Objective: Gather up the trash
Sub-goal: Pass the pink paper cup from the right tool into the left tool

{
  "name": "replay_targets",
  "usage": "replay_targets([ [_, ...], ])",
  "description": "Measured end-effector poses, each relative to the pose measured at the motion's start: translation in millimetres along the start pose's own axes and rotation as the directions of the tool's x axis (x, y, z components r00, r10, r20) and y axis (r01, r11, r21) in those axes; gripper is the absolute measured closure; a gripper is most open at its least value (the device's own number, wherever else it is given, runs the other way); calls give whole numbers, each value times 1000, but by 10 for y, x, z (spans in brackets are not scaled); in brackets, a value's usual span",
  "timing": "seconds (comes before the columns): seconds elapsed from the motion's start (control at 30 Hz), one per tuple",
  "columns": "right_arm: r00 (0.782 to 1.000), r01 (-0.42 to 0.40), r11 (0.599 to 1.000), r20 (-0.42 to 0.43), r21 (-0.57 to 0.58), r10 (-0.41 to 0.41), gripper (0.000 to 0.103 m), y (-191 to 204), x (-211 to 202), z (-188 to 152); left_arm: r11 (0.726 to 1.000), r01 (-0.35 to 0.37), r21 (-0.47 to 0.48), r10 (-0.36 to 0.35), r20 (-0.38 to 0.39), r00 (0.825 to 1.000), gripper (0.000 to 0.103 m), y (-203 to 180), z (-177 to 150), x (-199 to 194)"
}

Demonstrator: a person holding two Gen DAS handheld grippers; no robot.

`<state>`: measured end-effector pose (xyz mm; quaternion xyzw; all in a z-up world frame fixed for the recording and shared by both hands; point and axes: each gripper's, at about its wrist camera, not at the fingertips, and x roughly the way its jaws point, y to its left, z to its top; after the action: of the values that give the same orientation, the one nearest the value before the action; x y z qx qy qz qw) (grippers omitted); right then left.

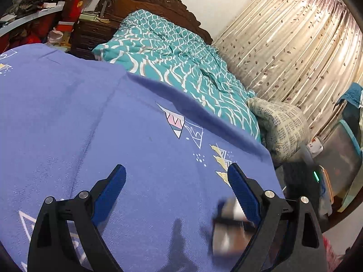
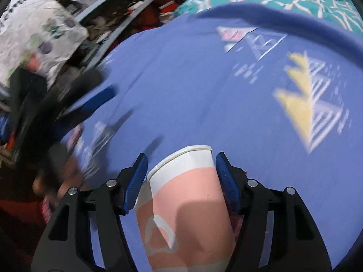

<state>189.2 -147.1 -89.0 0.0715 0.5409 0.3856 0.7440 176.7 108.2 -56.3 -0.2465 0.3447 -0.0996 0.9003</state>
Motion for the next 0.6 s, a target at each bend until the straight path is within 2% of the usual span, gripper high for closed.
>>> replay_targets([
  [0.1,999,-31,999,27,18,31,38,125,-193,-364,1000,10,-7,-10,-4,1000,17,26,26,-10],
  [0.27,985,50,994,160,96,-65,38,62,-584,-859,999,30,-14,-31,-45,999,17,30,20,47],
  [0.33,971,56,985,220,161,-91,36,-8,-735,-1037,1000,8,19,-7,-78,997,17,-30,-3,119],
  [0.4,951,28,974,294,225,-95,27,-68,-916,-1235,997,-15,79,25,-121,992,17,-140,-57,164],
  [0.5,914,-12,955,391,297,-110,27,-141,-1191,-1488,994,12,106,5,-160,987,17,-239,-138,133],
  [0.6,888,-49,939,445,341,-115,27,-190,-1259,-1617,978,34,204,6,-191,982,17,-452,-301,18],
])
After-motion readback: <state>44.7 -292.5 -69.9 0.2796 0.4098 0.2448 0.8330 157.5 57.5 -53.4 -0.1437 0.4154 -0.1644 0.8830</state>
